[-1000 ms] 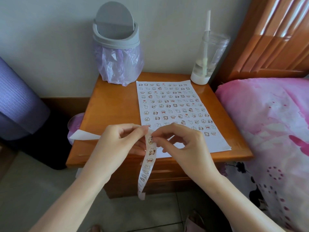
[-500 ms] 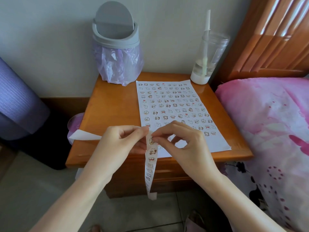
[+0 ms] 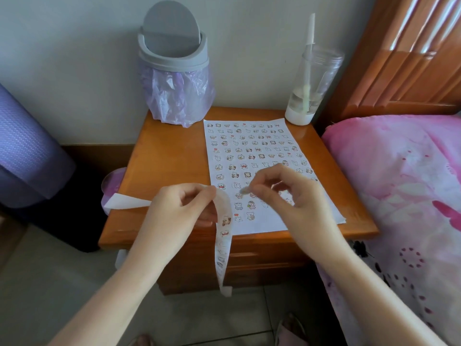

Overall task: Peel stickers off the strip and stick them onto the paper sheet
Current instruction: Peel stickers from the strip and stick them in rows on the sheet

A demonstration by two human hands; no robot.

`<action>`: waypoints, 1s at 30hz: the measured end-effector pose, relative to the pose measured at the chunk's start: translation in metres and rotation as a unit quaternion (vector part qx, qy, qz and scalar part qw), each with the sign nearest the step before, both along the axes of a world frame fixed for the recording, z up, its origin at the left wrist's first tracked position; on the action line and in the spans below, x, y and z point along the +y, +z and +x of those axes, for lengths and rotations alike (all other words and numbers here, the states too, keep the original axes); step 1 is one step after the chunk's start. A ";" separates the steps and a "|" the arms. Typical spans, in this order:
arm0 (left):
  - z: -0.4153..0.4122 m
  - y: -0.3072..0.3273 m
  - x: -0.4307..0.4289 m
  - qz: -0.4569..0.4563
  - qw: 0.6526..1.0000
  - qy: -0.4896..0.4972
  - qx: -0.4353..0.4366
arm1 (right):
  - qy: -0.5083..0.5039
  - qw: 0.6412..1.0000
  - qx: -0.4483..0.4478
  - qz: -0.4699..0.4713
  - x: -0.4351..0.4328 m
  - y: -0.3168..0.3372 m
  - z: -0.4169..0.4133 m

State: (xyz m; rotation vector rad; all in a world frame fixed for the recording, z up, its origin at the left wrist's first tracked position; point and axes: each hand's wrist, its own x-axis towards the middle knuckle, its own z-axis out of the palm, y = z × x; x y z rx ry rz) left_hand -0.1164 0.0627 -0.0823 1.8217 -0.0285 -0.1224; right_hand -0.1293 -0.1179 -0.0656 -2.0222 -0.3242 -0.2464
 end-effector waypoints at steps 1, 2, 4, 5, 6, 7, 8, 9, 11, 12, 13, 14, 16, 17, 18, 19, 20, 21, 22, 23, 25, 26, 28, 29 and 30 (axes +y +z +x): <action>0.000 -0.001 0.000 0.008 1.000 -0.002 -0.003 | -0.019 1.000 0.019 0.002 -0.007 0.002 0.004; -0.001 -0.001 0.000 0.014 1.000 -0.006 -0.004 | -0.037 0.998 0.046 -0.003 -0.014 0.003 0.008; -0.001 -0.002 -0.001 0.025 1.000 -0.013 -0.005 | -0.057 0.992 0.112 -0.020 -0.028 0.002 0.015; -0.001 -0.003 -0.001 0.031 0.999 -0.016 -0.006 | -0.059 0.988 0.140 -0.029 -0.034 0.001 0.016; 0.000 -0.003 -0.002 0.039 0.999 -0.018 -0.007 | -0.060 0.985 0.156 -0.033 -0.039 0.000 0.018; 0.000 -0.004 -0.002 0.047 0.999 -0.020 -0.007 | -0.061 0.984 0.164 -0.034 -0.042 0.000 0.019; 0.000 -0.005 -0.003 0.053 0.998 -0.023 -0.007 | -0.061 0.983 0.169 -0.036 -0.044 0.000 0.020; 0.001 -0.006 -0.003 0.056 0.998 -0.025 -0.004 | -0.058 0.982 0.176 -0.045 -0.044 0.000 0.021; 0.002 -0.008 -0.004 0.059 0.998 -0.030 0.001 | -0.044 0.977 0.199 -0.070 -0.044 -0.004 0.022; 0.002 -0.009 -0.003 0.063 0.997 -0.033 0.000 | -0.036 0.974 0.208 -0.081 -0.043 -0.006 0.023; 0.002 -0.009 -0.003 0.069 0.997 -0.036 -0.001 | -0.029 0.972 0.214 -0.090 -0.043 -0.007 0.024; 0.002 -0.010 -0.003 0.074 0.996 -0.039 -0.002 | -0.023 0.972 0.214 -0.096 -0.044 -0.008 0.024; 0.002 -0.011 -0.002 0.075 0.996 -0.040 0.000 | -0.019 0.972 0.208 -0.103 -0.045 -0.010 0.025; 0.002 -0.011 -0.002 0.074 0.996 -0.040 0.002 | -0.017 0.973 0.207 -0.104 -0.046 -0.010 0.025; 0.003 -0.011 -0.002 0.074 0.996 -0.040 0.004 | -0.013 0.973 0.207 -0.106 -0.046 -0.010 0.025; 0.003 -0.011 -0.002 0.076 0.996 -0.042 0.005 | -0.006 0.972 0.209 -0.108 -0.046 -0.010 0.025; 0.003 -0.011 -0.002 0.077 0.996 -0.043 0.005 | 0.002 0.972 0.210 -0.109 -0.046 -0.010 0.024; 0.003 -0.011 -0.002 0.077 0.996 -0.044 0.006 | 0.011 0.971 0.211 -0.110 -0.045 -0.010 0.024; 0.004 -0.012 -0.001 0.076 0.996 -0.044 0.006 | 0.020 0.971 0.213 -0.110 -0.045 -0.011 0.023; 0.003 -0.012 -0.001 0.075 0.996 -0.044 0.007 | 0.027 0.970 0.215 -0.113 -0.044 -0.011 0.023; 0.003 -0.012 -0.001 0.074 0.996 -0.044 0.007 | 0.033 0.969 0.215 -0.121 -0.043 -0.013 0.023; 0.003 -0.012 -0.001 0.075 0.996 -0.045 0.007 | 0.034 0.969 0.214 -0.123 -0.042 -0.013 0.024; 0.004 -0.012 -0.001 0.077 0.996 -0.047 0.008 | 0.033 0.969 0.210 -0.126 -0.041 -0.015 0.024; 0.004 -0.012 -0.001 0.079 0.996 -0.048 0.008 | 0.032 0.969 0.207 -0.127 -0.040 -0.015 0.024; 0.004 -0.012 -0.001 0.080 0.996 -0.049 0.009 | 0.031 0.970 0.205 -0.130 -0.040 -0.016 0.024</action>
